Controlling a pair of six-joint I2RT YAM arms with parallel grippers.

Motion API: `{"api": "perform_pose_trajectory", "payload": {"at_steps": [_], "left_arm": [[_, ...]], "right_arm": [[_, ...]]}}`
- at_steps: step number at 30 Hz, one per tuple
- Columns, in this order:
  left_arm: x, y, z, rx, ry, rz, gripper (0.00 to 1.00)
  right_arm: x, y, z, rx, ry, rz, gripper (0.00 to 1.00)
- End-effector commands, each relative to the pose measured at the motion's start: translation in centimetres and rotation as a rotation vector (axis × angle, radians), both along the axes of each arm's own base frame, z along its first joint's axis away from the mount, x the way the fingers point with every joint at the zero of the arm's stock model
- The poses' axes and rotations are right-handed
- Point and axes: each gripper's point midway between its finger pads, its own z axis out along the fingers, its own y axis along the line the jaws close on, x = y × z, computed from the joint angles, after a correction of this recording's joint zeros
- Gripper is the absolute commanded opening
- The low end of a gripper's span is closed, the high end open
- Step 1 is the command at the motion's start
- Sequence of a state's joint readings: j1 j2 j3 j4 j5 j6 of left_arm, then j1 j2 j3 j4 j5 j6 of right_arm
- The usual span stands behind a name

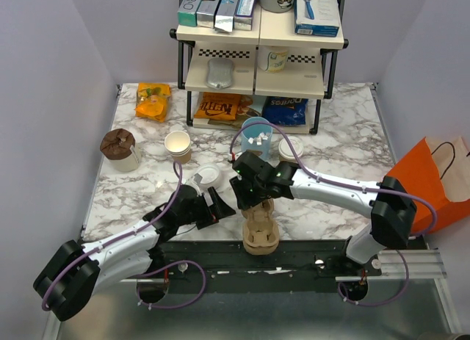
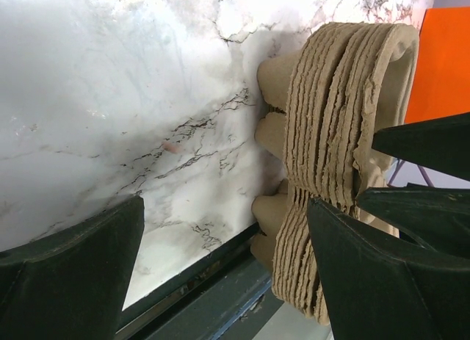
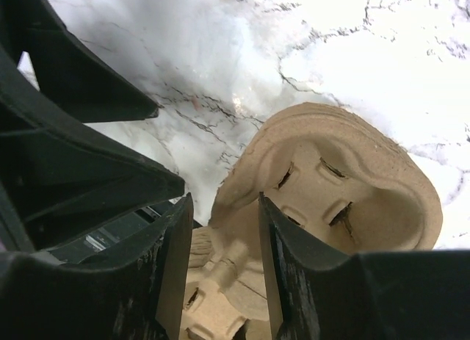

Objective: Pack the takeout coffee

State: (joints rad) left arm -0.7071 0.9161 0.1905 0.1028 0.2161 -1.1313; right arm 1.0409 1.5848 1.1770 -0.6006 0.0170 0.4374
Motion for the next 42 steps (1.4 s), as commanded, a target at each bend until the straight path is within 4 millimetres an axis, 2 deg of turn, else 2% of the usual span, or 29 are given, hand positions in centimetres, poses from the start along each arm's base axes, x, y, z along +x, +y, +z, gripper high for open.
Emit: {"api": "perform_pose_trajectory", "payload": {"at_steps": [1,5,7,10,11,12,15,22,24,28,31,38,42], "left_arm": [[0.1,0.6,-0.6,0.050,-0.002,0.007,0.99],[0.1,0.6,-0.7,0.051,0.000,0.007,0.99],[0.1,0.6,-0.6,0.051,-0.003,0.004,0.99],[0.1,0.6,-0.7,0.052,0.000,0.004,0.99],[0.1,0.6,-0.7,0.051,-0.001,0.004,0.99],[0.1,0.6,-0.7,0.053,-0.003,0.003,0.99],[0.2,0.6,-0.6,0.053,-0.006,0.003,0.99],[0.5,-0.2,0.8,-0.019,-0.055,-0.010,0.99],[0.6,-0.4,1.4,-0.047,-0.070,-0.013,0.99],[1.6,-1.1,3.4,-0.120,-0.119,-0.006,0.99],[2.3,-1.1,4.1,-0.131,-0.135,0.005,0.99],[2.2,-1.2,3.3,-0.115,-0.109,-0.001,0.99],[2.1,-1.6,2.8,-0.126,-0.090,-0.014,0.99]], "right_arm": [[0.1,-0.4,-0.3,-0.047,0.000,-0.024,0.47],[0.2,-0.5,-0.4,-0.057,0.003,-0.037,0.46],[0.2,-0.5,-0.4,-0.055,0.002,-0.050,0.41],[0.2,-0.2,0.0,-0.025,-0.002,-0.050,0.28],[0.2,-0.1,0.0,-0.021,-0.002,-0.053,0.22],[0.3,-0.1,0.1,-0.017,0.000,-0.058,0.10],[0.1,0.2,0.4,0.010,0.006,-0.055,0.01],[-0.3,0.9,1.8,0.101,0.003,-0.055,0.01],[-1.3,1.8,2.4,0.160,0.038,-0.012,0.01],[-1.6,1.9,1.8,0.155,0.058,-0.002,0.01],[-1.6,2.0,1.6,0.162,0.061,-0.007,0.01],[-1.1,2.0,2.1,0.171,0.035,-0.025,0.01],[-1.5,2.8,2.9,0.220,0.037,0.029,0.01]]}}
